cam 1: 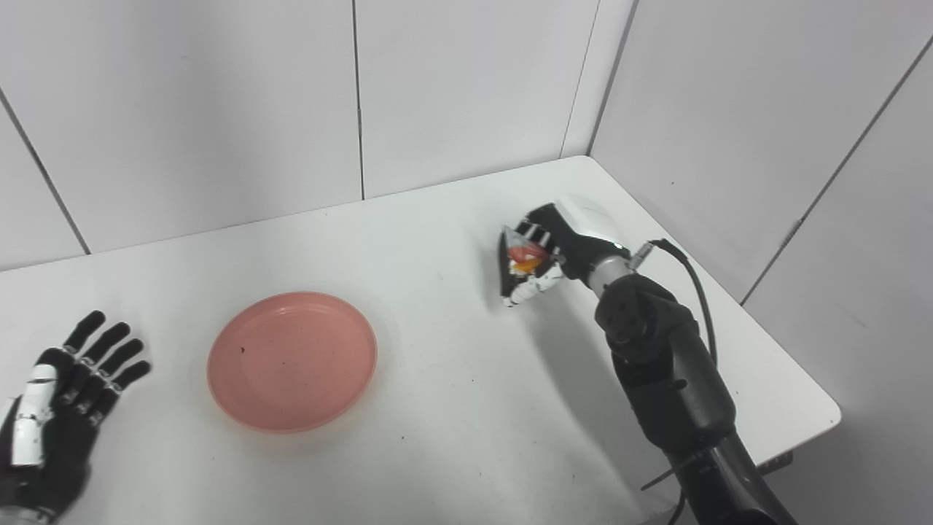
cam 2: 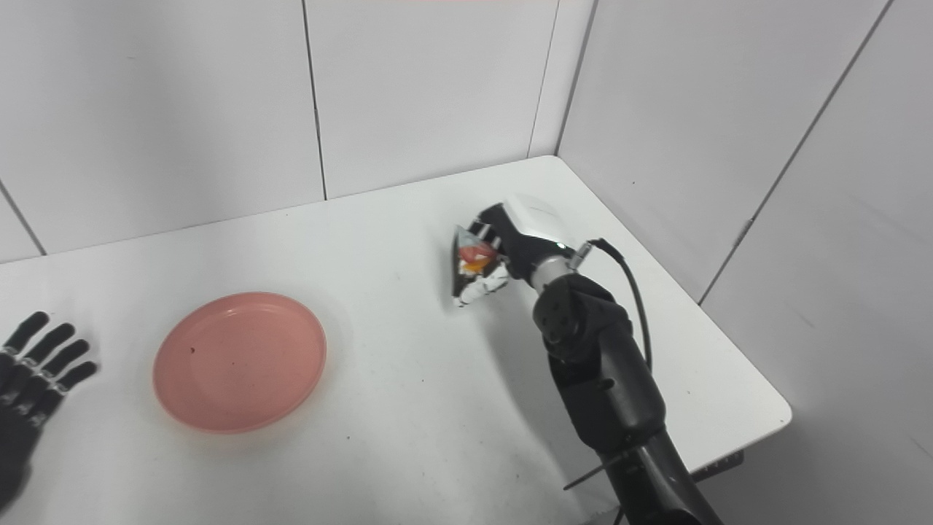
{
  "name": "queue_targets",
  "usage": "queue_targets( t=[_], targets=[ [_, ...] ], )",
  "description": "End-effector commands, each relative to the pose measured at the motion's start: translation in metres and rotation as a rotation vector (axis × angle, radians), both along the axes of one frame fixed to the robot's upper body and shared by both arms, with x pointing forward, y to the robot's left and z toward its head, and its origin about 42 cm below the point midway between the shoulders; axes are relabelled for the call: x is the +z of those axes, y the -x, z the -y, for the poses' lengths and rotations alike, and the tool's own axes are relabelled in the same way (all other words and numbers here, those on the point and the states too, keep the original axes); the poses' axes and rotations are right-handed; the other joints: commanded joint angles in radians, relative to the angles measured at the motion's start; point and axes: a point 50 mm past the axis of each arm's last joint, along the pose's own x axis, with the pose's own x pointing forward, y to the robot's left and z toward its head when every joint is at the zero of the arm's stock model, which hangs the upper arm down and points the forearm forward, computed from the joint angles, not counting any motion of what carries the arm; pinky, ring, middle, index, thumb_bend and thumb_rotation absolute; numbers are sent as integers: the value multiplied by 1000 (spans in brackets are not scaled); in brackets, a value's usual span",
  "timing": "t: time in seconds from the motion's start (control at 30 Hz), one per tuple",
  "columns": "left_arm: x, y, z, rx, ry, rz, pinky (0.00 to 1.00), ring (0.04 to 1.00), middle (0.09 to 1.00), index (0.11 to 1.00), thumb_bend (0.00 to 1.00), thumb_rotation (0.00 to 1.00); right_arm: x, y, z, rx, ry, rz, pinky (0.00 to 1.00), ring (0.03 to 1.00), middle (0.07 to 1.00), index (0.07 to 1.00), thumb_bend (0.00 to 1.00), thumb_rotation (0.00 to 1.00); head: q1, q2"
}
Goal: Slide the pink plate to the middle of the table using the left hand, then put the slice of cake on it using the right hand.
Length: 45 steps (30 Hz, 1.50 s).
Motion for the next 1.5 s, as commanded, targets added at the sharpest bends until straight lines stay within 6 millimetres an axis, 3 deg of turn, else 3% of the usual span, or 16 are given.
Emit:
queue_targets(
  t=[0.0, 0.27, 0.53, 0.57, 0.6, 0.63, 0.7, 0.73, 0.8, 1.1, 1.47],
  targets=[
    [-30, 17, 9, 9, -37, -159, 834, 884, 902, 898, 445, 960, 28, -5, -17, 84, 27, 79, 359, 427, 494, 490, 507, 125, 44, -1],
    [-18, 25, 60, 31, -67, -193, 879, 903, 916, 918, 400, 1000, 38, -24, -77, 308, 9, 95, 357, 433, 502, 490, 508, 126, 280, -9],
    [-15, 21, 94, 40, -75, -209, 896, 913, 927, 934, 384, 1000, 36, -38, -142, 483, 4, 75, 337, 418, 492, 489, 508, 125, 395, -10],
    [-15, 20, 97, 41, -79, -211, 897, 911, 924, 931, 391, 1000, 36, -40, -148, 496, 11, 74, 423, 542, 582, 489, 510, 127, 411, -8],
    [-15, 19, 99, 43, -83, -212, 896, 911, 923, 930, 393, 1000, 35, -41, -155, 509, 17, 71, 454, 583, 608, 489, 511, 127, 411, -8],
    [-14, 19, 102, 42, -88, -212, 895, 909, 921, 926, 397, 1000, 34, -42, -159, 519, 16, 67, 498, 563, 587, 489, 511, 128, 426, -7],
    [-14, 18, 105, 38, -99, -210, 894, 909, 921, 924, 398, 1000, 32, -45, -166, 535, 6, 55, 481, 535, 568, 489, 511, 127, 436, -5],
    [-14, 18, 107, 36, -105, -208, 897, 911, 920, 921, 399, 1000, 32, -46, -169, 541, 0, 48, 405, 467, 520, 490, 510, 127, 436, -5],
    [-13, 17, 110, 30, -116, -201, 907, 913, 920, 920, 401, 1000, 28, -49, -177, 559, -6, 38, 354, 428, 490, 490, 510, 129, 440, -1],
    [-12, 17, 111, 31, -122, -196, 910, 911, 917, 922, 413, 1000, 11, -55, -203, 605, -5, 11, 350, 429, 507, 490, 508, 132, 421, 8],
    [-6, 18, 108, 32, -116, -199, 900, 912, 919, 918, 394, 1000, -5, -51, -205, 597, 32, -35, 328, 410, 492, 489, 509, 128, 402, 37]
  ],
)
